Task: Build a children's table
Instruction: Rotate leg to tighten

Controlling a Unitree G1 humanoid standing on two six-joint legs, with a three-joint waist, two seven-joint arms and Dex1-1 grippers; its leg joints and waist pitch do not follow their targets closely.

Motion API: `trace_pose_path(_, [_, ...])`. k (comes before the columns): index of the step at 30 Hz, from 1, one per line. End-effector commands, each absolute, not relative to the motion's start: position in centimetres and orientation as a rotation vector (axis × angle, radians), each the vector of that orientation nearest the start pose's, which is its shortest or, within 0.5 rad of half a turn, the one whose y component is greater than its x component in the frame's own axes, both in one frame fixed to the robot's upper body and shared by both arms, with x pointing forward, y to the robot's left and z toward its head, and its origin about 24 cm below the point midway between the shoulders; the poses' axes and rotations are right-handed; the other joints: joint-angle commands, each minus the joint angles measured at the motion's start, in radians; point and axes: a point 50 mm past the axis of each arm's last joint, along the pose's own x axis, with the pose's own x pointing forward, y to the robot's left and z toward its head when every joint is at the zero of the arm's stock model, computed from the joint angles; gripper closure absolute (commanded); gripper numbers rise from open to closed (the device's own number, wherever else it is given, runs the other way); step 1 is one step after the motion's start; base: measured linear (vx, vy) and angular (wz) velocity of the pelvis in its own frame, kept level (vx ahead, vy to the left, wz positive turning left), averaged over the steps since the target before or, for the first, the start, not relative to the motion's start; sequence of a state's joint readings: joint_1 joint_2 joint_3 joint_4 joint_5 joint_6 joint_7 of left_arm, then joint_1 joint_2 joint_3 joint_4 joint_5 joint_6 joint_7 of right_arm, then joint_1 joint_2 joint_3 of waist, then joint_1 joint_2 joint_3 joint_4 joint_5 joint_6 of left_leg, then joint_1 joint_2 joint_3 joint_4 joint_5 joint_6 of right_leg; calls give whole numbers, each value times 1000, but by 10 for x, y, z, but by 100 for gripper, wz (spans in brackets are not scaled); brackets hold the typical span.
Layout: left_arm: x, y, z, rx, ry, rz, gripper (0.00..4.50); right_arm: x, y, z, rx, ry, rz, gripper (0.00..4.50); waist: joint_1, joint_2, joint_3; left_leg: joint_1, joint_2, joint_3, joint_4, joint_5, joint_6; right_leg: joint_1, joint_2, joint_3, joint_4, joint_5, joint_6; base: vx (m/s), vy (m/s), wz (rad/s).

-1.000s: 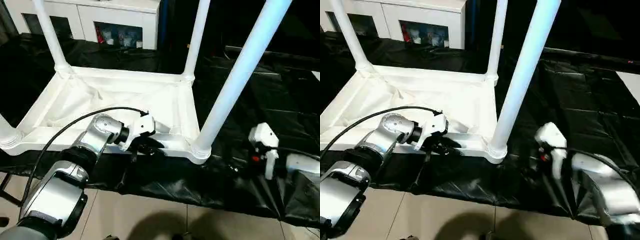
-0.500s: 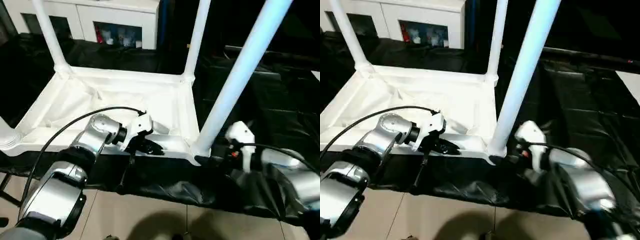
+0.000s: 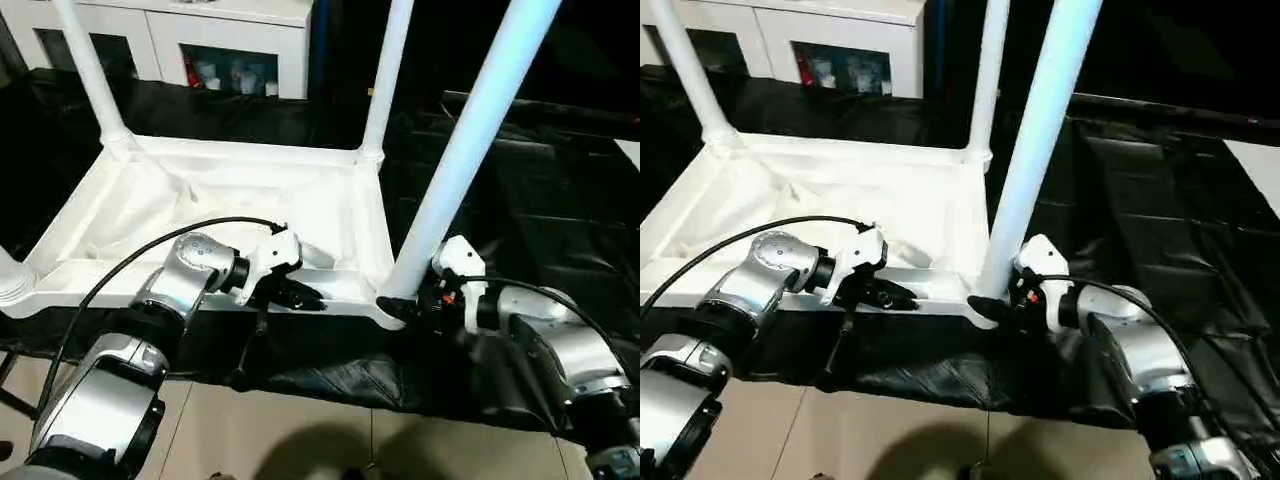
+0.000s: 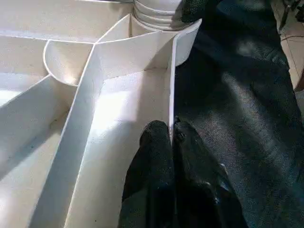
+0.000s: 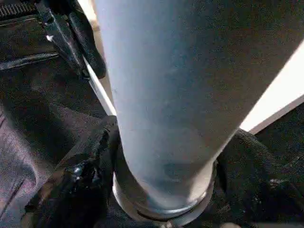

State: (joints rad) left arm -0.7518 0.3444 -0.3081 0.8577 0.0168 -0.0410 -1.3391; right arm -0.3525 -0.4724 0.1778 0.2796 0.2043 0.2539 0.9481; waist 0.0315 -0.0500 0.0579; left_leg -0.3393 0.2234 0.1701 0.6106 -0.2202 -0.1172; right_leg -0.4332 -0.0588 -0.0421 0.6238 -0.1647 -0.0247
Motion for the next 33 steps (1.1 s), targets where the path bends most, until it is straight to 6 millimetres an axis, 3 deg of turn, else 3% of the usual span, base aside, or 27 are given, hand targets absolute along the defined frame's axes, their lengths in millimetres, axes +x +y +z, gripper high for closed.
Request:
trace_pose_path(1, [327, 128, 53, 384, 485, -1474, 450, 296, -172, 52, -226, 375, 990, 167, 7, -6, -72, -16, -8, 12, -63, -95, 66, 82, -53, 36, -74, -197, -207, 0, 0, 0])
trace_pose_path(6, [332, 123, 50, 391, 507, -1374, 450, 297, -164, 41, -171, 357, 915, 183, 3, -6, -71, -17, -8, 12, -64, -107, 61, 80, -53, 36, -75, -208, -210, 0, 0, 0])
trace_pose_path(8, [335, 116, 47, 399, 501, -1311, 450, 298, -159, 33, -151, 351, 833, 186, 2, -6, -70, -16, -9, 10, -66, -119, 43, 80, -53, 34, -80, -254, -191, 0, 0, 0])
trace_pose_path(12, [337, 89, 43, 344, 478, -1218, 450, 299, -145, 19, -55, 353, 667, 187, 3, -5, -64, -2, -9, 11, -71, -173, 26, 68, -51, 32, -96, -363, -161, 0, 0, 0])
trace_pose_path(15, [334, 61, 40, 301, 463, -1198, 450, 303, -127, 9, -14, 360, 586, 187, -1, 2, -63, 4, -7, 11, -75, -199, 26, 65, -53, 31, -102, -381, -160, 0, 0, 0])
trace_pose_path(16, [332, 47, 39, 292, 455, -1192, 450, 307, -115, 7, -2, 359, 551, 187, -3, -1, -63, 4, -10, 9, -77, -208, 24, 68, -52, 28, -106, -402, -154, 0, 0, 0])
trace_pose_path(17, [330, 39, 38, 295, 451, -1198, 450, 310, -106, 7, 4, 358, 547, 187, -6, 5, -62, 4, -11, 7, -79, -223, 23, 67, -52, 27, -110, -427, -143, 0, 0, 0])
trace_pose_path(18, [330, 39, 38, 295, 451, -1198, 450, 310, -106, 7, 4, 358, 547, 187, -10, 3, -60, 5, -12, 7, -79, -239, 23, 65, -50, 26, -112, -449, -137, 0, 0, 0])
trace_pose_path(19, [328, 31, 38, 310, 446, -1213, 450, 313, -90, 10, 3, 342, 576, 187, -10, 4, -61, 7, -16, 5, -78, -258, 27, 65, -51, 24, -118, -494, -116, 0, 0, 0])
trace_pose_path(21, [328, 29, 38, 326, 443, -1229, 450, 314, -81, 14, -9, 313, 613, 187, -14, 5, -59, 10, -19, 2, -79, -287, 36, 62, -51, 21, -128, -553, -90, 0, 0, 0])
trace_pose_path(22, [327, 29, 38, 331, 443, -1236, 450, 315, -79, 17, -12, 294, 625, 153, -14, 5, -61, 11, -19, 1, -78, -291, 42, 61, -52, 20, -133, -568, -75, 0, 0, 0])
trace_pose_path(25, [328, 40, 40, 354, 432, -1252, 450, 318, -89, 25, -22, 233, 647, 118, -14, 4, -66, 4, -16, 1, -84, -248, 54, 68, -53, 21, -127, -506, -87, 0, 0, 0])
trace_pose_path(27, [328, 45, 41, 361, 427, -1262, 450, 318, -96, 27, -15, 222, 660, 103, -15, 5, -67, 0, -12, 0, -87, -234, 59, 72, -54, 23, -119, -451, -109, 0, 0, 0])
trace_pose_path(30, [327, 62, 44, 372, 389, -1306, 450, 317, -122, 32, -81, 195, 717, 78, -19, 7, -68, 1, -9, 3, -86, -229, 73, 73, -54, 27, -112, -373, -154, 0, 0, 0])
trace_pose_path(33, [325, 72, 46, 367, 378, -1358, 450, 314, -136, 33, -143, 193, 785, 78, -23, 4, -74, -8, -10, 5, -81, -176, 90, 84, -56, 30, -99, -281, -191, 0, 0, 0])
